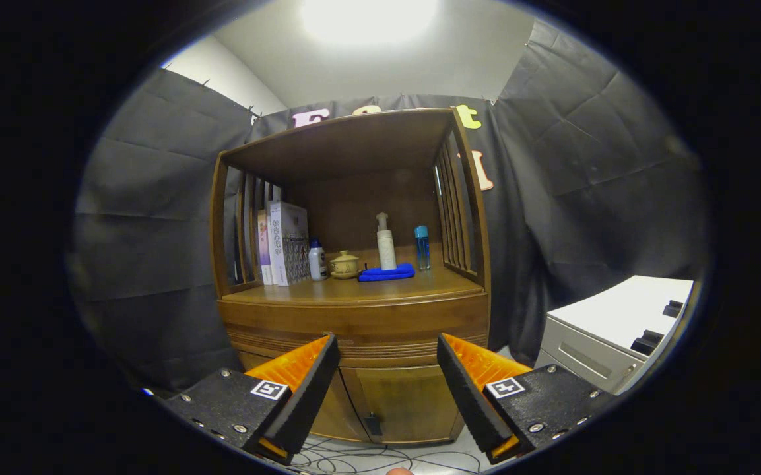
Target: Pull open the drawer, take out the items inside it, and place them on the countertop above the cabinet.
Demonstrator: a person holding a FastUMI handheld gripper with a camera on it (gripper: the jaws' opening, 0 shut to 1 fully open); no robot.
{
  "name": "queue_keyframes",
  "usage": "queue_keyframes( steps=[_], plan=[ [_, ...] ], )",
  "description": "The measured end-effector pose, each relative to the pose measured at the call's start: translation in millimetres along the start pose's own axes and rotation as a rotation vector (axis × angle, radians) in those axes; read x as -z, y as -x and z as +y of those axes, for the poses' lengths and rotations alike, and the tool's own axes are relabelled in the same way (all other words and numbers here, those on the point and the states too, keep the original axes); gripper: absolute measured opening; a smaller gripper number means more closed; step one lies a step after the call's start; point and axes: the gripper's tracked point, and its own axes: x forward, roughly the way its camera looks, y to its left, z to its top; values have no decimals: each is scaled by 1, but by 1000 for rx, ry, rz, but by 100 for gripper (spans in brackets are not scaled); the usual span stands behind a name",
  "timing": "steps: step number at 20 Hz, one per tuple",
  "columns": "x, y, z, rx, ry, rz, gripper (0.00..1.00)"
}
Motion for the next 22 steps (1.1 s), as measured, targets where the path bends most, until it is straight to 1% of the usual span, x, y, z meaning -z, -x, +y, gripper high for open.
queue_keyframes(
  steps=[3,7,9,16,19,22],
  plan=[
    [0,-8,3,1,11,-11,94],
    [3,-25,10,0,-11,17,94],
    [-1,-35,13,-1,-12,9,93],
    [11,-53,29,-46,-62,35,94],
    [9,-89,50,-81,-46,57,93],
    [28,-102,64,-114,-35,104,93]
  ],
)
